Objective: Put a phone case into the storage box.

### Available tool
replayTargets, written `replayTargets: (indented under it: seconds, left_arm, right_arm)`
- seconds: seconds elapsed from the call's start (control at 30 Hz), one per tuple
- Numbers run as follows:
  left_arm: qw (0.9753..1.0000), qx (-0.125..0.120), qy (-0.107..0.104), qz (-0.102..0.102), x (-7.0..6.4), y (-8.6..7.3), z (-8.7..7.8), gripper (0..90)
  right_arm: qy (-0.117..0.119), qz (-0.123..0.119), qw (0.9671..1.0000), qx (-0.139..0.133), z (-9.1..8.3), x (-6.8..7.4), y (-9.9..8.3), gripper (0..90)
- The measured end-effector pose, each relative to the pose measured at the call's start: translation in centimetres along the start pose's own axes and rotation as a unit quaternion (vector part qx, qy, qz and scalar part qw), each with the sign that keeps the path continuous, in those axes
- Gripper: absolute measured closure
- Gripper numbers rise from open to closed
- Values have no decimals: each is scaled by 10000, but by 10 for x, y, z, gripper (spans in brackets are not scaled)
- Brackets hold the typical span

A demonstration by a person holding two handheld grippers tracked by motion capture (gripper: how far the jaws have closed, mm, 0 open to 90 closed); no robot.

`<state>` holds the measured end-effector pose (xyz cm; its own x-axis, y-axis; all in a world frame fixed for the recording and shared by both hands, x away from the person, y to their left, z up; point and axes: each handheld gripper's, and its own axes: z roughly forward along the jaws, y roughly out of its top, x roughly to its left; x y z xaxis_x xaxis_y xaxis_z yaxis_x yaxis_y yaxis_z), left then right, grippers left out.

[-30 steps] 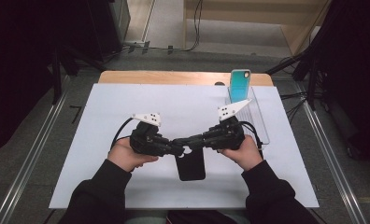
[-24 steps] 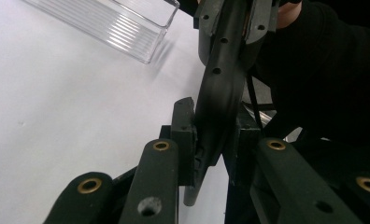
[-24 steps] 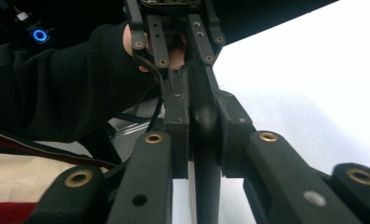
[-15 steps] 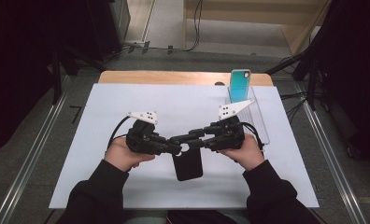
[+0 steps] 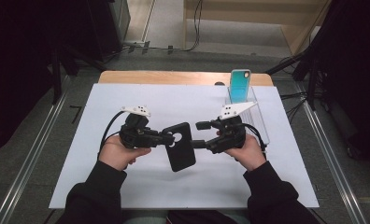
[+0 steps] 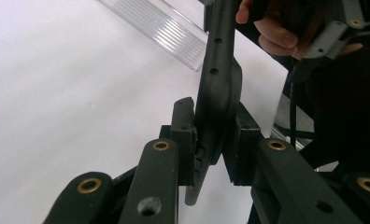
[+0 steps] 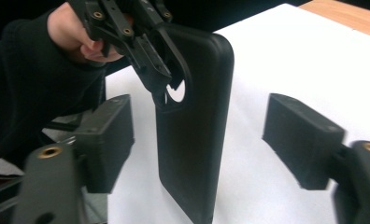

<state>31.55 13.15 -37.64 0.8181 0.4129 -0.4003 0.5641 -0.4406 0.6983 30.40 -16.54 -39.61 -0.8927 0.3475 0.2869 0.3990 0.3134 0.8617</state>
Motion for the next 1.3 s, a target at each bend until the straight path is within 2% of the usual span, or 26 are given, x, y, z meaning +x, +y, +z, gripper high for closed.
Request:
replayTargets:
  seconds: [0.07,0.1,0.2,0.27,0.4,0.53,0.63,0.77,0.87,0.97,1.13,1.23,1.3]
  left_arm:
    - [9999,7,118,-74,0,1,-1,767]
    - [9997,-5,195,-129,0,1,-2,767]
    - [9991,-30,336,-258,0,2,-3,767]
    - [9986,-47,413,-318,0,2,-4,767]
    - [9973,-86,616,-401,0,2,-6,768]
    - [9957,-234,780,-450,-2,3,-8,767]
    - [9935,-309,960,-525,-2,3,-10,767]
    - [9906,-321,1136,-689,-3,3,-10,767]
    - [9890,-360,1260,-689,-3,3,-9,767]
    - [9869,-480,1353,-729,-4,3,-10,767]
    - [9839,-486,1457,-918,-4,3,-10,767]
    - [9819,-571,1513,-988,-4,2,-10,767]
    - [9816,-534,1550,-981,-4,2,-10,768]
  right_arm:
    - [-162,-5,9998,-106,1,0,-2,22]
    - [-278,15,9995,-155,2,0,-3,0]
    - [-407,71,9990,-188,3,0,-6,0]
    - [-456,153,9988,-114,5,1,-8,0]
    - [-641,154,9978,-60,9,4,-12,0]
    - [-752,379,9964,-59,13,4,-16,0]
    - [-1022,380,9940,-21,16,6,-18,0]
    - [-1109,474,9926,-141,20,6,-21,0]
    - [-1244,564,9905,-170,22,8,-22,0]
    - [-1302,634,9893,-160,26,10,-24,0]
    - [-1494,635,9867,-98,33,16,-28,0]
    - [-1612,624,9848,-162,36,19,-29,0]
    - [-1690,651,9831,-251,37,22,-29,0]
